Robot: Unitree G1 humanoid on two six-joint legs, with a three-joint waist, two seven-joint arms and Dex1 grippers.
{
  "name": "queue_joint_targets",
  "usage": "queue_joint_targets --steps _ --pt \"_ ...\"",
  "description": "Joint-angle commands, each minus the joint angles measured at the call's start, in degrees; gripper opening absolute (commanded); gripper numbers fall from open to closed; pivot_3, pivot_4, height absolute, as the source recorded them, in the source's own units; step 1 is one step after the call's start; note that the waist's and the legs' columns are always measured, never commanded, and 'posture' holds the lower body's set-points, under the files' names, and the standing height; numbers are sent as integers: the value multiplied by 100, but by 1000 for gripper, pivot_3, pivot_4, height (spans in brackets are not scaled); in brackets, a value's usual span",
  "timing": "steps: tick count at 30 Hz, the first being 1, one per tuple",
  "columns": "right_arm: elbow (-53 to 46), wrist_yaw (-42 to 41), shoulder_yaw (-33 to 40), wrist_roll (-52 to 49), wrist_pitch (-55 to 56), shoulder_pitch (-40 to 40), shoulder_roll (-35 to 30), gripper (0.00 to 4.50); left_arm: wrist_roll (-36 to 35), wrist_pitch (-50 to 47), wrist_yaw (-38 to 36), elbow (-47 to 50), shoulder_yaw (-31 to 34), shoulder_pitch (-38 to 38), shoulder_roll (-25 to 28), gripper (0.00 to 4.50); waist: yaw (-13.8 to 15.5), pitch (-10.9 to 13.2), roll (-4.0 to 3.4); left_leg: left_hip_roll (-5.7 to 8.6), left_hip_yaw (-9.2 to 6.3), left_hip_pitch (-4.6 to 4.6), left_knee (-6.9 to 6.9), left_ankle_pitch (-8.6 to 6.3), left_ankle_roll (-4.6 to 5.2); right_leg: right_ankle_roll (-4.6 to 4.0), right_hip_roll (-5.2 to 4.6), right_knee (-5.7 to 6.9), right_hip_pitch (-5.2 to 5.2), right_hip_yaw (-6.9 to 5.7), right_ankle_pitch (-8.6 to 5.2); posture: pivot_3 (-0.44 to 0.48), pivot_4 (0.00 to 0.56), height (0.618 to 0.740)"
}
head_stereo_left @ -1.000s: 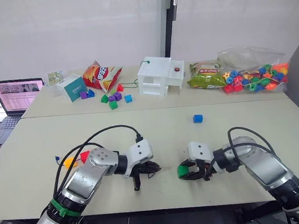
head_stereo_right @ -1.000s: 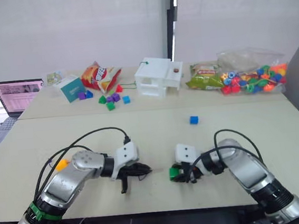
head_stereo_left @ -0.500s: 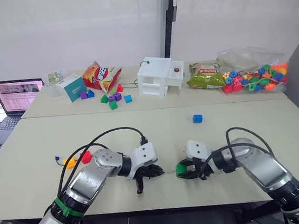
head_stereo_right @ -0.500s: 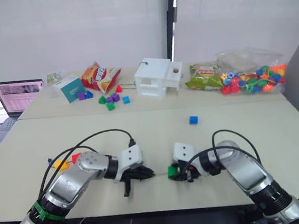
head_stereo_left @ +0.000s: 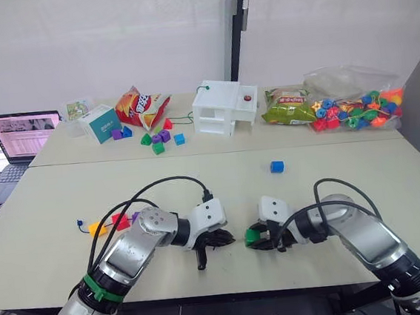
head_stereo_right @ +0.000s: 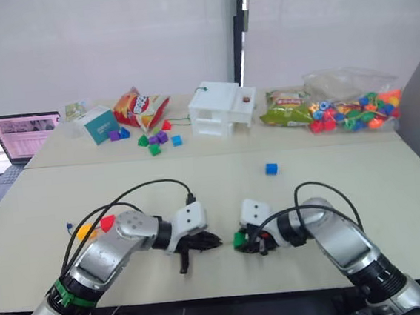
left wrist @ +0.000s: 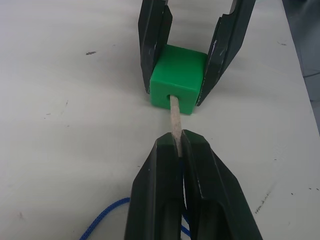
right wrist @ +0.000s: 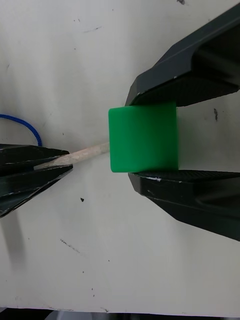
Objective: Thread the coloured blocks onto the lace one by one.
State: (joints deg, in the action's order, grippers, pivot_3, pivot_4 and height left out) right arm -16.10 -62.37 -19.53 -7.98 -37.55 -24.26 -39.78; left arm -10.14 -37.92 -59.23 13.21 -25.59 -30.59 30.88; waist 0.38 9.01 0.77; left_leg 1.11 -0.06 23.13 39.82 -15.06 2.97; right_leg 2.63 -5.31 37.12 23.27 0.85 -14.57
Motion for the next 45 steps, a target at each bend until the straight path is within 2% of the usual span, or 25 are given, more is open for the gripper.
queue_joint_targets --steps 1,8,17,28,37,45 --pt "-253 211 -118 -9 -115 -83 196 1187 -90 31 33 140 -148 -218 -367 0 3 0 0 1 0 0 0 0 0 0 0 0 -1 0 0 0 150 740" --pt "-265 410 -244 64 -335 -131 433 1187 36 132 -72 -31 -288 -376 -622 0 16 -1 2 2 1 -22 4 5 -7 2 0 -2 -23 2 1 0 150 740" --pt "-216 251 -131 -19 -375 -60 402 1187 107 585 -318 -152 -122 -244 -506 0 13 -1 2 -2 2 -27 2 8 -11 2 2 -1 -24 4 1 0 150 740" --pt "-130 214 -66 -82 -438 -16 278 1187 79 442 -268 231 105 -46 -370 0 -6 -1 2 -2 1 -21 -4 8 -10 1 1 0 -16 4 2 0 150 740" --pt "-305 170 -227 -57 -431 -149 245 1187 186 588 -190 471 -46 -25 -362 0 -5 -1 2 -1 0 -9 -7 6 -8 1 0 -2 -5 3 2 0 150 740" --pt "-282 53 -493 111 -399 -347 80 1187 513 1257 -456 226 -266 -64 -205 0 2 -1 2 0 0 -8 -7 6 -7 1 -1 -4 -6 2 2 0 150 740"
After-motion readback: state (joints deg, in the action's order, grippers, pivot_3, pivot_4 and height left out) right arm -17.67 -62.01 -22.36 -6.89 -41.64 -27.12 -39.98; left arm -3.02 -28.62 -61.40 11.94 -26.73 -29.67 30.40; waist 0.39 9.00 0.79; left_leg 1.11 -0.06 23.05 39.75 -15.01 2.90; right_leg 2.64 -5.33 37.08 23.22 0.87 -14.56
